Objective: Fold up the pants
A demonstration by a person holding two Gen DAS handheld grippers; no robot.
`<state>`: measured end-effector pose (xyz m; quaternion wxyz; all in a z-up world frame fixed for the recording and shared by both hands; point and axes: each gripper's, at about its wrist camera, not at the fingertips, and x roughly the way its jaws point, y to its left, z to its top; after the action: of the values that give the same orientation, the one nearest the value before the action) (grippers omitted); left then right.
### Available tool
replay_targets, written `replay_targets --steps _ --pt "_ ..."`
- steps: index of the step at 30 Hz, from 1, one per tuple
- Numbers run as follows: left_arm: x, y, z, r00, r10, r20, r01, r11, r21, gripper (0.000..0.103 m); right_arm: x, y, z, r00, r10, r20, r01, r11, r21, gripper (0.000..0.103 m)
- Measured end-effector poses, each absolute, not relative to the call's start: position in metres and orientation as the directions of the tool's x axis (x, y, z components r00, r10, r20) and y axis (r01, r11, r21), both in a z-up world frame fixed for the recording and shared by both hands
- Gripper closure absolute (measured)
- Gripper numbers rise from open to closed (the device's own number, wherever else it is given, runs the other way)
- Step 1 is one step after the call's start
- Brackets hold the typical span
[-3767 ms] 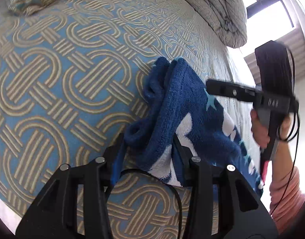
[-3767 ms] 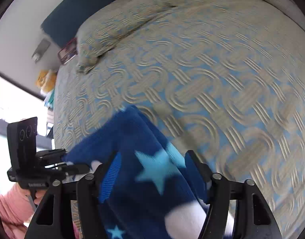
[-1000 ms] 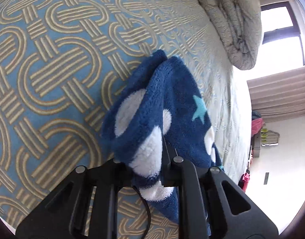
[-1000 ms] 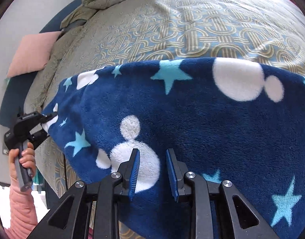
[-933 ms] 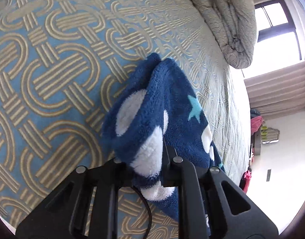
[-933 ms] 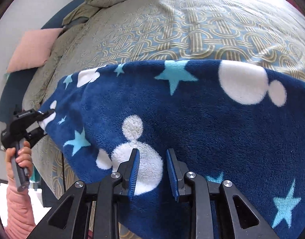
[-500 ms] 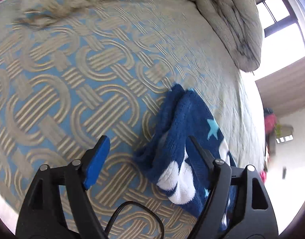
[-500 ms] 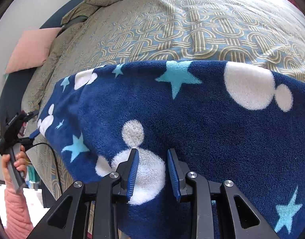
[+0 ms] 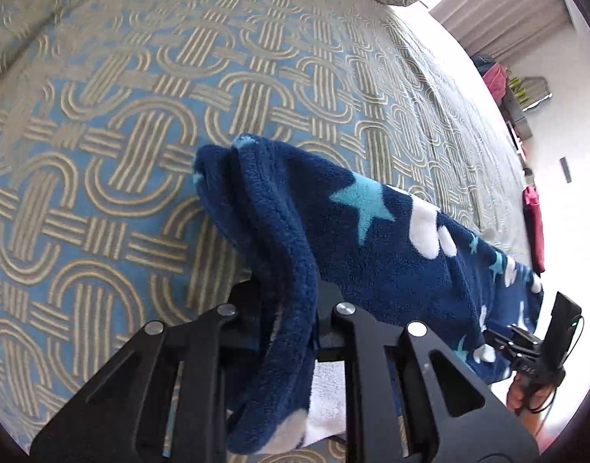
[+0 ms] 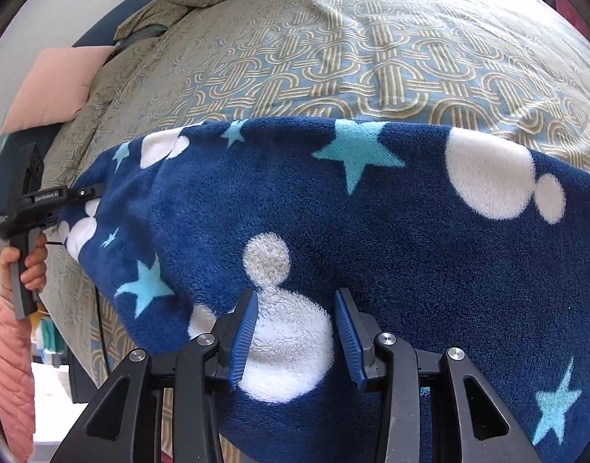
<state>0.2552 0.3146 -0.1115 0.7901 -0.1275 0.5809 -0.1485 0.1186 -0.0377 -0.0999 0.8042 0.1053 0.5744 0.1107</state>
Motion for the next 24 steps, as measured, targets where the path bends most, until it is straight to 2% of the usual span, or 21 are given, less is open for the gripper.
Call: replay_targets --steps 8,11,15,20,24 --pt "0.245 0.272 -0.052 0.337 -0.252 -0.907 0.174 0.964 -0.203 0.086 0.115 -0.043 -0.096 0.323 0.327 -0.888 -0.050 0.943 0.329 0.061" --pt "0.235 0.236 -0.019 0.357 -0.242 -0.902 0.250 0.955 -0.158 0.086 0.108 -0.057 -0.087 0.359 0.380 -0.852 -0.044 0.919 0.391 0.061" --pt "0.217 0.165 0.013 0.358 -0.244 -0.901 0.364 0.926 -0.106 0.086 0.093 -0.084 -0.075 0.414 0.380 -0.827 -0.042 0.916 0.400 0.061" --pt "0.194 0.075 0.015 0.290 -0.261 -0.921 0.449 0.887 -0.109 0.086 0.069 -0.132 -0.074 0.455 0.389 -0.801 0.015 0.896 0.444 0.061" --pt "0.188 0.013 -0.006 0.226 -0.249 -0.942 0.439 0.889 -0.129 0.086 0.052 -0.167 -0.074 0.493 0.382 -0.782 0.058 0.882 0.468 0.061"
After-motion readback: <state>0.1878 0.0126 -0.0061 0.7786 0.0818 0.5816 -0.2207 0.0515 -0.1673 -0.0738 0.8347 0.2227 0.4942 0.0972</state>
